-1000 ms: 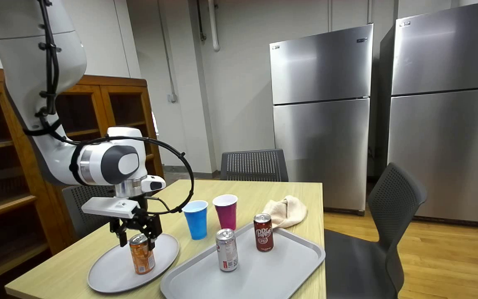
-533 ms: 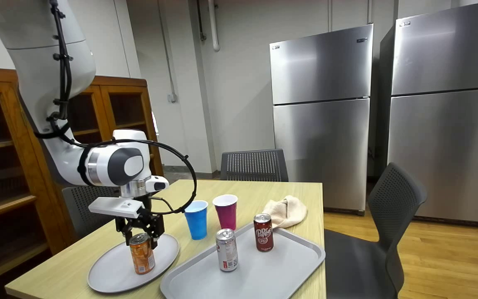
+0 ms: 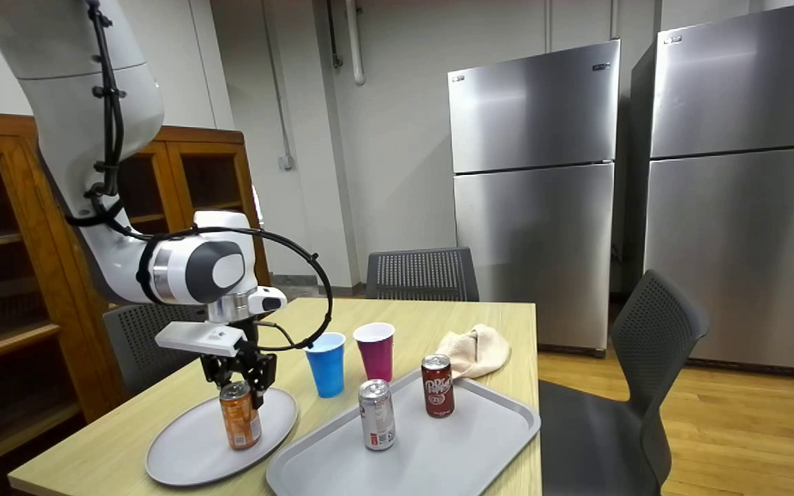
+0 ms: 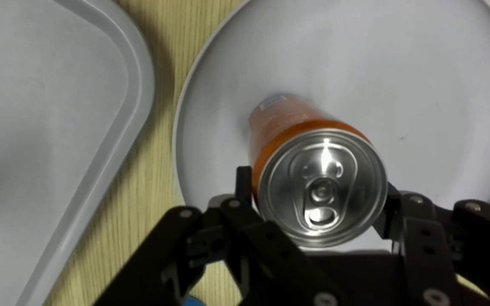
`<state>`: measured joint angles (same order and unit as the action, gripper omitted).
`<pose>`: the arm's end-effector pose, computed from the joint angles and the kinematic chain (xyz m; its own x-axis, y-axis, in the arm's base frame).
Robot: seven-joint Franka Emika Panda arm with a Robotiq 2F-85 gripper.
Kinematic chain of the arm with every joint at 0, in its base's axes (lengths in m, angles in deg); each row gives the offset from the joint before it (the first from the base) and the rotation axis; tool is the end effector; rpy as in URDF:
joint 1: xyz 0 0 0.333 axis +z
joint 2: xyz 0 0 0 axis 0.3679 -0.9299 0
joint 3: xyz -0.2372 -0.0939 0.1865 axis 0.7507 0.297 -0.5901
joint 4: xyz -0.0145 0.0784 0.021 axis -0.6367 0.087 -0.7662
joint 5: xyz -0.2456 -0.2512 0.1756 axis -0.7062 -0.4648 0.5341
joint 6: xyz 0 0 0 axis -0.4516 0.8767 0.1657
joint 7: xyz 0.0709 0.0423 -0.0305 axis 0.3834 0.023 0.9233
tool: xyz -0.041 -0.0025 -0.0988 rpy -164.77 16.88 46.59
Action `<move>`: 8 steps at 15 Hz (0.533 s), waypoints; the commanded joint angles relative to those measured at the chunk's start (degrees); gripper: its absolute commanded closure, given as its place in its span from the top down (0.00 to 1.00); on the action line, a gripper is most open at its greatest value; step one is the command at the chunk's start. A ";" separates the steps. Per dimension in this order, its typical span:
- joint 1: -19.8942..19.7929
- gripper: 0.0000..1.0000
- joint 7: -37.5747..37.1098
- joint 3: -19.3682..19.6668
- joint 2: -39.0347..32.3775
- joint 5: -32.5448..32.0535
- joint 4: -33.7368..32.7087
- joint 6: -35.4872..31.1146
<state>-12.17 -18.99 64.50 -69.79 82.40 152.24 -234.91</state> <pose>0.4558 0.1339 0.1830 0.9923 0.1223 -0.0184 0.1207 -0.9900 -0.0734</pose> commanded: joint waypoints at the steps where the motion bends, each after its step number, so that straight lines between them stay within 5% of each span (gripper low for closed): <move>1: -0.36 0.38 -0.75 0.98 4.95 -2.68 0.38 2.86; 8: -2.44 0.38 3.44 0.76 11.37 -0.96 -0.90 8.75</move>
<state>-12.83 -18.20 65.71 -62.79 80.75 152.04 -231.76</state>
